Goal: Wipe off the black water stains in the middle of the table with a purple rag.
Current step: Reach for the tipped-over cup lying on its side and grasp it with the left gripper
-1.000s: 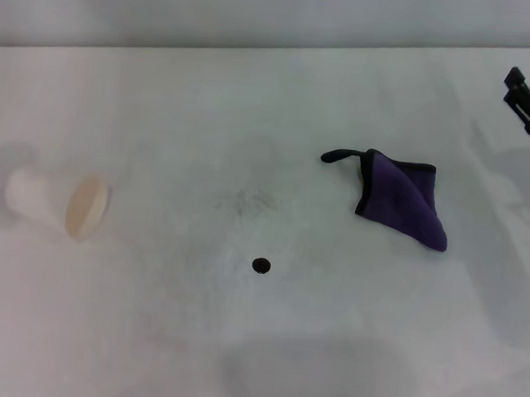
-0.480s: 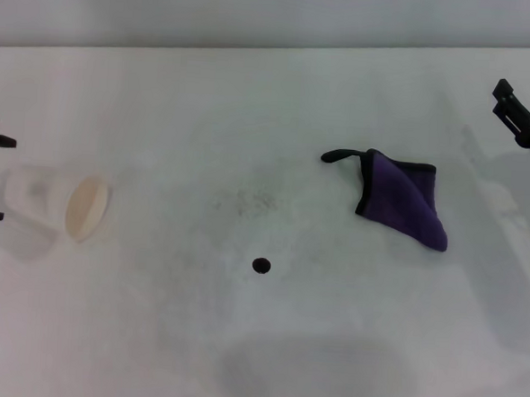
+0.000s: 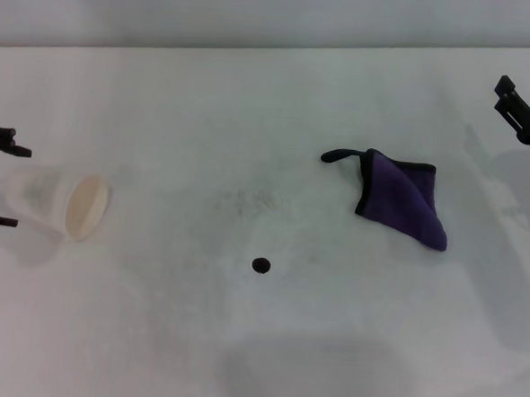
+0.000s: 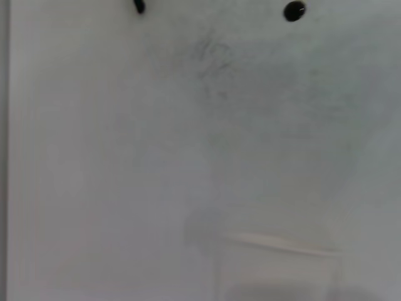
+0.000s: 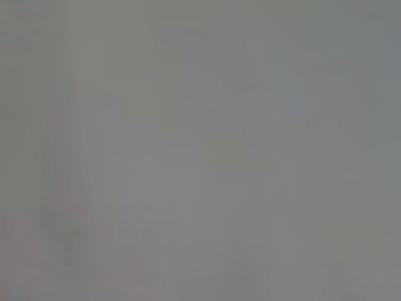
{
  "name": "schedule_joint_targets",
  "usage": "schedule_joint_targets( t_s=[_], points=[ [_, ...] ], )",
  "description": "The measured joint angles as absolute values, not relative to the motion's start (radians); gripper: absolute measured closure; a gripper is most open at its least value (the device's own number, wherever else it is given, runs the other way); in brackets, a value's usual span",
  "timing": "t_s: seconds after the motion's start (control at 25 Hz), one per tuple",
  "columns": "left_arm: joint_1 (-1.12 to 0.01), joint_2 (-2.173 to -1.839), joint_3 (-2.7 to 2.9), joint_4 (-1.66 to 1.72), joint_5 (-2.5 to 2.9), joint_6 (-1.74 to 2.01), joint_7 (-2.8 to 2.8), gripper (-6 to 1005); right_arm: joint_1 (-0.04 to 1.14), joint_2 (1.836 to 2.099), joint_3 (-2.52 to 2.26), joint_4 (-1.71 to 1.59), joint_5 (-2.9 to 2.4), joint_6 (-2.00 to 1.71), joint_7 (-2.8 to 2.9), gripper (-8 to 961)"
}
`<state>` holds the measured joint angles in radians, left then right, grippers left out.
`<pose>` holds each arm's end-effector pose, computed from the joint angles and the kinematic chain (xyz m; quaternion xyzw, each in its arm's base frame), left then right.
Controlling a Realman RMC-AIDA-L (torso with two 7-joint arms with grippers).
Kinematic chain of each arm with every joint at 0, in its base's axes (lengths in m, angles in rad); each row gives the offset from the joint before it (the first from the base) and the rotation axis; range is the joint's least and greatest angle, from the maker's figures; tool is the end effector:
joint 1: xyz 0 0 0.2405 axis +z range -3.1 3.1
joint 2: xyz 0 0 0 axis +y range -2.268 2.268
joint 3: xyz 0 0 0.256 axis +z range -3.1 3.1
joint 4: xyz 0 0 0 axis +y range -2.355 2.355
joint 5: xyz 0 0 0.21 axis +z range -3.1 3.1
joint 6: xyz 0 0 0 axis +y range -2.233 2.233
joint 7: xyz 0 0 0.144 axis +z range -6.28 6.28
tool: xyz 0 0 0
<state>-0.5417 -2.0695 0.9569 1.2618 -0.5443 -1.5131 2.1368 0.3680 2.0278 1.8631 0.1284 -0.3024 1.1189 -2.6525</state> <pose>-0.2521 0.3645 0.0631 -0.9417 0.2221 0.2114 0.1385 0.3729 0.3174 0.0227 -0.6923 0.2997 0.3015 0.5831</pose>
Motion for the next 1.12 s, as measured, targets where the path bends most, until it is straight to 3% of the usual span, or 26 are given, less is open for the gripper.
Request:
schedule_joint_targets(
  t_s=[1.12],
  points=[
    [-0.542,-2.073,1.060,1.000,-0.622,-1.209,2.183,123,0.366,2.019,1.867,0.138,-0.299,1.069,-2.662,91]
  ],
)
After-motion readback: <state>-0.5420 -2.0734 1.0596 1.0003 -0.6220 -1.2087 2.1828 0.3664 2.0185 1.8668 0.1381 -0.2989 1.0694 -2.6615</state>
